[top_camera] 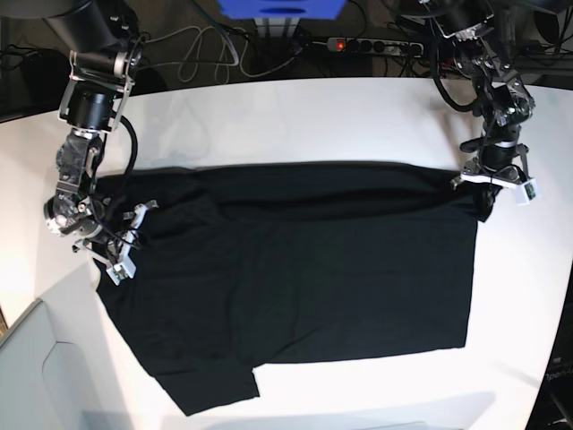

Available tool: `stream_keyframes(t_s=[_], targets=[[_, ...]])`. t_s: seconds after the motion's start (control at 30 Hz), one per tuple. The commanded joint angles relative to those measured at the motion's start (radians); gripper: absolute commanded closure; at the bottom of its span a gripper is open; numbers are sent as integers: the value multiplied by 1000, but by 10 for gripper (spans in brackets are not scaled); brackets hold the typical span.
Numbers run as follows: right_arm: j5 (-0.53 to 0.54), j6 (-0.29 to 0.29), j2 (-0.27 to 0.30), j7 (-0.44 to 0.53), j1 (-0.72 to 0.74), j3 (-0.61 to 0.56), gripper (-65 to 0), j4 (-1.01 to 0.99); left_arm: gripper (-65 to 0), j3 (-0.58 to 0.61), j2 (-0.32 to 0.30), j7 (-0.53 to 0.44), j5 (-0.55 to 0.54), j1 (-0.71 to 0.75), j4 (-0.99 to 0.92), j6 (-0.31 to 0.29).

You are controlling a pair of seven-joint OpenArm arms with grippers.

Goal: Fold the T-shirt properly
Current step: 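Reach the right gripper down the shirt side and grasp the fabric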

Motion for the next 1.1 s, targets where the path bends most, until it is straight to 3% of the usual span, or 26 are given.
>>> stream_keyframes(t_s=[0.0, 0.37, 1.07], targets=[[7, 18, 10, 10, 23, 5, -1, 30, 0, -4, -16, -27, -9, 2, 16, 0], [4, 18, -8, -22, -26, -3, -1, 285, 0, -4, -16, -27, -9, -1, 19, 0], [5, 18, -22, -10, 102, -3, -1, 166, 0, -4, -19, -27, -9, -113, -67, 0]])
